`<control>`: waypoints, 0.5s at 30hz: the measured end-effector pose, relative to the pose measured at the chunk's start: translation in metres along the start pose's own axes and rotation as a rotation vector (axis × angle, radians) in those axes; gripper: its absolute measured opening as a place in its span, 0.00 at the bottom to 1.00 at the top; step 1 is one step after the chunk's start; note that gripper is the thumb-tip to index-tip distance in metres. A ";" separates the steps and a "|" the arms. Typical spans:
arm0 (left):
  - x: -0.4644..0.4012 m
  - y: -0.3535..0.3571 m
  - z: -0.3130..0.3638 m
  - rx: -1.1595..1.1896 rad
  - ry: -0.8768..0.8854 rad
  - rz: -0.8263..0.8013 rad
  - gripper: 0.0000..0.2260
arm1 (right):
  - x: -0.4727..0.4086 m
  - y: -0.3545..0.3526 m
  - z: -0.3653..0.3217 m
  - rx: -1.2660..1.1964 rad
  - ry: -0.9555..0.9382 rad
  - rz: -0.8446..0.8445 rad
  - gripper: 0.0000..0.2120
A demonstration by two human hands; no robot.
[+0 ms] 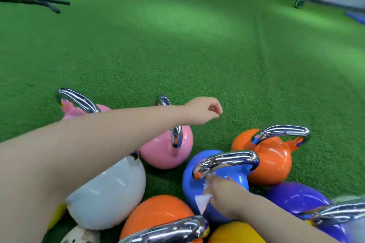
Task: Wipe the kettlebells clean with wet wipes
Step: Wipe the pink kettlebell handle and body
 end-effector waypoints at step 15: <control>0.020 -0.141 -0.104 0.492 -0.141 0.214 0.12 | -0.045 -0.188 0.009 -1.291 -0.050 0.157 0.13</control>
Point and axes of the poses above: each hand's wrist, its own x-axis away from the middle knuckle, its own y-axis out of the palm, z = x × y, the point moved 10 cm from there along -x, towards the middle knuckle, and after that the axes turned 13 degrees about x, right-handed, at the moved point
